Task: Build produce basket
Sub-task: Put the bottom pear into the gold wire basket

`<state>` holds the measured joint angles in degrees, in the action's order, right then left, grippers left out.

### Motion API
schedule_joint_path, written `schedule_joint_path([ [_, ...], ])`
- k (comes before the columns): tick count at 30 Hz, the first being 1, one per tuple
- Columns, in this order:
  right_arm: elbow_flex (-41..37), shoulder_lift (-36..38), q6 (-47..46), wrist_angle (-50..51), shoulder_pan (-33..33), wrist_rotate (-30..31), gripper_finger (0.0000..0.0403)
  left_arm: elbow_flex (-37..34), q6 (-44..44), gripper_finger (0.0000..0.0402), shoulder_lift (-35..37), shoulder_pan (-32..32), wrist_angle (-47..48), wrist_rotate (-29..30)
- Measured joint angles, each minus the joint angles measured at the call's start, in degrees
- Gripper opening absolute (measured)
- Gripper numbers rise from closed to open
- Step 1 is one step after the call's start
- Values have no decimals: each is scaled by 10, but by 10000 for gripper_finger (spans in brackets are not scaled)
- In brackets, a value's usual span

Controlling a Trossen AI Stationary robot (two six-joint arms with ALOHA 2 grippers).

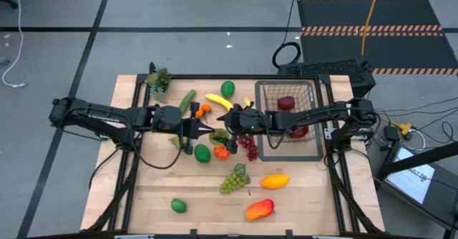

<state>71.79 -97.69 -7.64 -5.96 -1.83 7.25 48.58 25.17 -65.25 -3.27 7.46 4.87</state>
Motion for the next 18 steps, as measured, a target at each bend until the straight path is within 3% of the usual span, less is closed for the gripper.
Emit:
schedule_joint_path([
  [18, 0, 0, 31, 4, 0, 0, 226, 0, -3, 19, 0, 0, -4, 1],
])
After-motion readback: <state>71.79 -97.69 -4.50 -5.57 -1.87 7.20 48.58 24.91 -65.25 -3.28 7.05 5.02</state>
